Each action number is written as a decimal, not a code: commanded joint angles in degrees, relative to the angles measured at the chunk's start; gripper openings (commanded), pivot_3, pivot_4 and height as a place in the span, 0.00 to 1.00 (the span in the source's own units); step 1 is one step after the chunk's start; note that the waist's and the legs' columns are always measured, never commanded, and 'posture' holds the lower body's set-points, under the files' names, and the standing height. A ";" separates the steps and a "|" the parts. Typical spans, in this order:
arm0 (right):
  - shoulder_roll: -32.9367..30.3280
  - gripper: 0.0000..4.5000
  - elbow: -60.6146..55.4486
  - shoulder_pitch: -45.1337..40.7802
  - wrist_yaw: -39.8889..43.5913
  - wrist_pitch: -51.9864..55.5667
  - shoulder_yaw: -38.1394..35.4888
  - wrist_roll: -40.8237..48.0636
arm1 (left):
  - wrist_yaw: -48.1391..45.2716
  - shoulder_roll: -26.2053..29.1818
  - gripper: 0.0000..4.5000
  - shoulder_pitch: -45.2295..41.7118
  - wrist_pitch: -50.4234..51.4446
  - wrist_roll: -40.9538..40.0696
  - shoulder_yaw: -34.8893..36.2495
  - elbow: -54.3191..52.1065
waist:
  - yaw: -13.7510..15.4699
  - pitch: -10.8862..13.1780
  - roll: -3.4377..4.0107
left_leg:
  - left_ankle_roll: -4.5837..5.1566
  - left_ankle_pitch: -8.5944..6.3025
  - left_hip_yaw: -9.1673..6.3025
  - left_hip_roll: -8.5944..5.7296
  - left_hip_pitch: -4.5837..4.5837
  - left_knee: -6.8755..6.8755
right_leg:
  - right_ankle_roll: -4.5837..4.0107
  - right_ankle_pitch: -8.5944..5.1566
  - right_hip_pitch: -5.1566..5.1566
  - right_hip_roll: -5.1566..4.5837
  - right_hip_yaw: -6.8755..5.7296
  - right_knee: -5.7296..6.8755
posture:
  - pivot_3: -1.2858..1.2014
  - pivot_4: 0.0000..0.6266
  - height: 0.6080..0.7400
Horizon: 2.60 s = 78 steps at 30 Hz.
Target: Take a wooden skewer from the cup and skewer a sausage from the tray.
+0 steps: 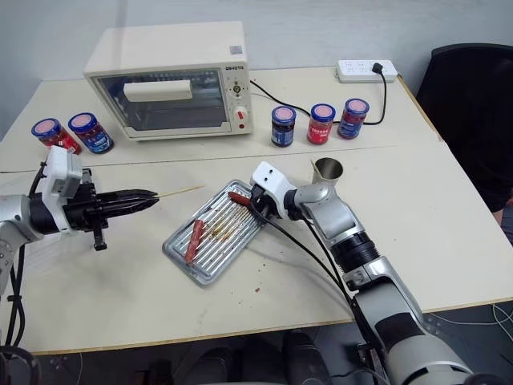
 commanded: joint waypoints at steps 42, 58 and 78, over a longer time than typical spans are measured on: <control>-35.50 0.08 -34.82 2.09 29.19 20.04 -12.40 29.25 | -15.54 -3.79 0.00 -20.76 -1.82 1.97 -17.11 5.05 | 2.08 0.01 0.00 | 0.05 -0.03 -0.01 -0.03 -0.03 0.14 | 0.01 0.00 0.03 -0.03 0.04 -0.05 | 0.52 0.24 1.00; -33.89 0.08 -34.73 2.81 27.20 18.97 -11.27 29.27 | -15.48 -5.02 0.00 -21.92 -1.96 2.35 -17.54 4.93 | 2.08 0.01 0.00 | 0.05 -0.03 -0.01 -0.02 -0.03 0.19 | 0.01 0.00 0.03 -0.03 0.04 -0.05 | 0.52 0.24 1.00; -34.91 0.08 -34.44 4.56 27.10 19.05 -12.71 29.94 | -16.50 -4.00 0.00 -22.76 -2.93 3.65 -16.98 6.85 | 2.10 0.01 0.00 | 0.05 -0.03 -0.01 -0.03 -0.04 0.26 | 0.01 0.00 0.03 -0.03 0.04 -0.04 | 0.52 0.24 1.00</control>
